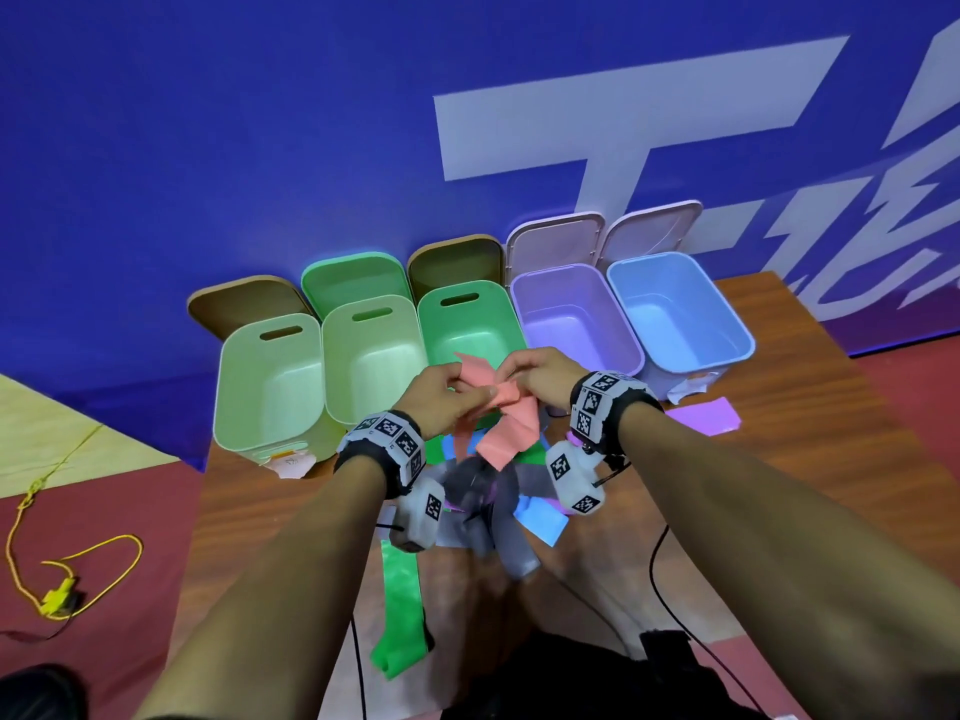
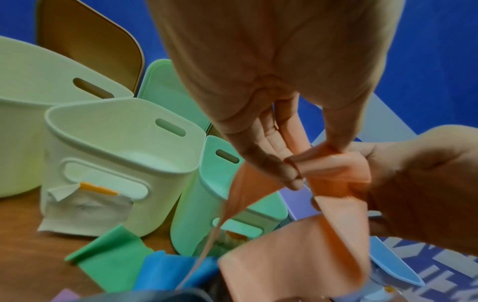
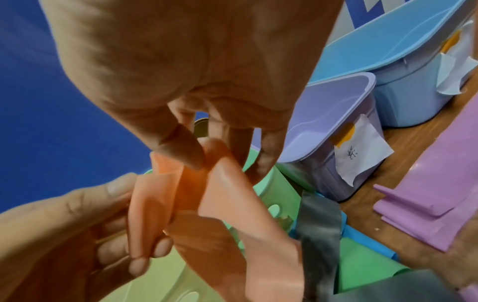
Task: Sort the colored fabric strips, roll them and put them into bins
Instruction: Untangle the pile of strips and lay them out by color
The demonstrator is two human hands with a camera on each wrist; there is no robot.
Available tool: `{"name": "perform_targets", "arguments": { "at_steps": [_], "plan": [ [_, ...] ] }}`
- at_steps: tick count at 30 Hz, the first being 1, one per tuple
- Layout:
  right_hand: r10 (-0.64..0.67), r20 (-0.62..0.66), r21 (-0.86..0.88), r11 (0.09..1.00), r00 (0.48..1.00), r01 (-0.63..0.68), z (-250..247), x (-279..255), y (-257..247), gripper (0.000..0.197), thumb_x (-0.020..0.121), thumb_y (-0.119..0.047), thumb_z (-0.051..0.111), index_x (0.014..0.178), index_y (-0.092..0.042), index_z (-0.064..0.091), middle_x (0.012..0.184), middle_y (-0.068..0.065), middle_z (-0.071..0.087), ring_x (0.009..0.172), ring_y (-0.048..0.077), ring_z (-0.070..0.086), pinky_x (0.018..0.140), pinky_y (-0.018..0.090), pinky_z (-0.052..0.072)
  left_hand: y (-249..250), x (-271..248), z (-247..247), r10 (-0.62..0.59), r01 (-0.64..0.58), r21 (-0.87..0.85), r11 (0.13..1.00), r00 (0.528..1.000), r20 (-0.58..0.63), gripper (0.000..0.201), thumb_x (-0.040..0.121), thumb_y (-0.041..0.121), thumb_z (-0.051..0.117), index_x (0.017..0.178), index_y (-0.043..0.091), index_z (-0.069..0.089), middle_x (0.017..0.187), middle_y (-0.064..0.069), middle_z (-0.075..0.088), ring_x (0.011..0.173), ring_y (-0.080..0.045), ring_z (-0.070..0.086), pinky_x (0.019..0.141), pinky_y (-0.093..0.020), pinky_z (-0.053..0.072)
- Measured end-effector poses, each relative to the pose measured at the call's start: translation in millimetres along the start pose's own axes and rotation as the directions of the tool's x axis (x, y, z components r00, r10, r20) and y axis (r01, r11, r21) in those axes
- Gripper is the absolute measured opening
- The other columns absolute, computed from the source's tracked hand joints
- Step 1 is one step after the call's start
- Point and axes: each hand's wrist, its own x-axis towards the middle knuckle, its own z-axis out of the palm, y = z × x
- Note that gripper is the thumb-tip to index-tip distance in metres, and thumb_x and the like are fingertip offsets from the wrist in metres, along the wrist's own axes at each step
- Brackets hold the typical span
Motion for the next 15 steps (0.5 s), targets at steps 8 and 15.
{"name": "perform_targets", "arguments": {
  "at_steps": [8, 15],
  "plan": [
    [0.042, 0.114, -0.015, 0.999, 0.993, -0.041, -1.4, -0.2, -5.5, 0.036, 0.062, -0.016, 0.077, 0.097, -0.022, 0.068, 0.082, 0.004, 0.064, 0.078, 0.020, 0.059, 0.072, 0.031, 0.044, 3.3, 7.4, -10.6, 0.056, -0.052, 0.075, 0.996, 0.997, -0.053, 0.028, 0.084, 0.037, 0.076, 0.092, 0.011, 0.071, 0.080, -0.002, 0.075, 0.077, -0.022, 0.070, 0.083, -0.040, 0.055],
    [-0.014, 0.095, -0.060, 0.998, 0.995, 0.020, -3.2, 2.6, 2.9, 0.013, 0.081, -0.022, 0.082, 0.075, -0.020, 0.070, 0.061, -0.013, 0.061, 0.062, 0.001, 0.055, 0.064, 0.016, 0.043, 5.1, 7.0, -12.1, 0.025, -0.025, -0.012, 1.000, 0.999, 0.032, 0.024, 0.076, 0.003, 0.082, 0.095, 0.009, 0.069, 0.089, -0.010, 0.074, 0.081, -0.019, 0.067, 0.088, -0.035, 0.056]
  ]
}}
